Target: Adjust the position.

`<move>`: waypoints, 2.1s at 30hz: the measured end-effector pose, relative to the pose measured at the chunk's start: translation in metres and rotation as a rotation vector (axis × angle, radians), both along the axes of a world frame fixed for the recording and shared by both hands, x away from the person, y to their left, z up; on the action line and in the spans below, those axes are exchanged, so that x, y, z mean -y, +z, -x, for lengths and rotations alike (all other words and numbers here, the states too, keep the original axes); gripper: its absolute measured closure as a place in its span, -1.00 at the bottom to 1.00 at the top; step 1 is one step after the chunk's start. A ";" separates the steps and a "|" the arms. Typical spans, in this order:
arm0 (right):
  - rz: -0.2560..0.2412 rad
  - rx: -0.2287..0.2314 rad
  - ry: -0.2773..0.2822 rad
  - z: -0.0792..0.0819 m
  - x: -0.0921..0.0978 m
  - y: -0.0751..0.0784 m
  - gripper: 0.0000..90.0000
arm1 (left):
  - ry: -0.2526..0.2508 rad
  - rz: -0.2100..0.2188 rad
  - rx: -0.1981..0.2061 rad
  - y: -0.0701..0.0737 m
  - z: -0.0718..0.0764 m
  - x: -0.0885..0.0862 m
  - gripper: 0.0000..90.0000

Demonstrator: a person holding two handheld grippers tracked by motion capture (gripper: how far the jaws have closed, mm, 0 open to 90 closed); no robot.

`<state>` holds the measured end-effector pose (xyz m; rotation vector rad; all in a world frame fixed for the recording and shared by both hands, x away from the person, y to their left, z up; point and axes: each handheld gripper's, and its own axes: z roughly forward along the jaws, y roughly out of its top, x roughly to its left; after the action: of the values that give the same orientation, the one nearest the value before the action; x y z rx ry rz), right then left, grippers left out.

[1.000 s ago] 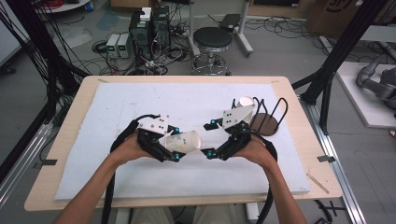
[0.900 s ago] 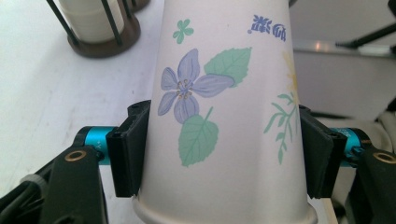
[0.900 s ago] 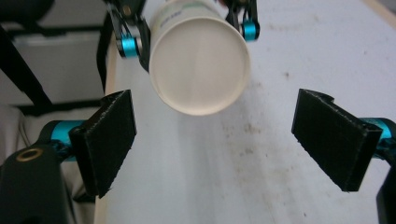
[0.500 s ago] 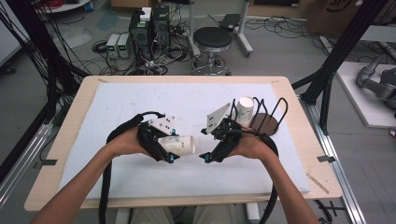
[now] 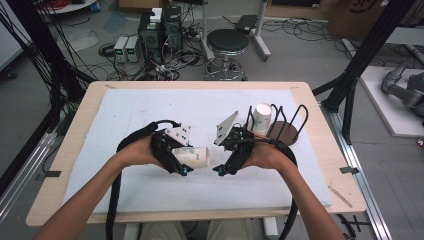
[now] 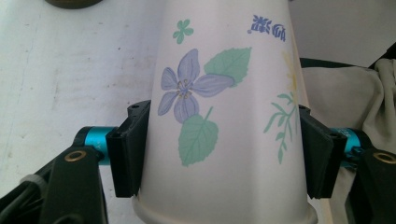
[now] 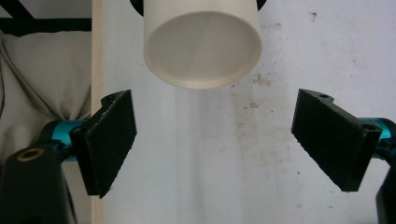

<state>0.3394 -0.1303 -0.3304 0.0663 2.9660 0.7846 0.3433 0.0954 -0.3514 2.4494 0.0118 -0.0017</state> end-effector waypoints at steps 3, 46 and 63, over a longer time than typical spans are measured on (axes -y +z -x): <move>0.000 -0.005 0.010 0.001 -0.004 -0.001 -0.68 | -0.006 -0.001 0.001 0.000 0.001 0.003 -0.35; -0.007 -0.002 0.078 0.001 -0.022 -0.002 -0.20 | -0.010 0.058 -0.087 -0.007 -0.001 0.012 -0.71; -0.017 -0.005 0.068 -0.003 -0.018 -0.004 -0.20 | 0.038 0.200 -0.036 0.011 -0.002 -0.010 -0.73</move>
<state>0.3423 -0.1124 -0.3344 -0.0318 2.9810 0.8194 0.3453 0.1058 -0.3402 2.2482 0.0714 -0.0289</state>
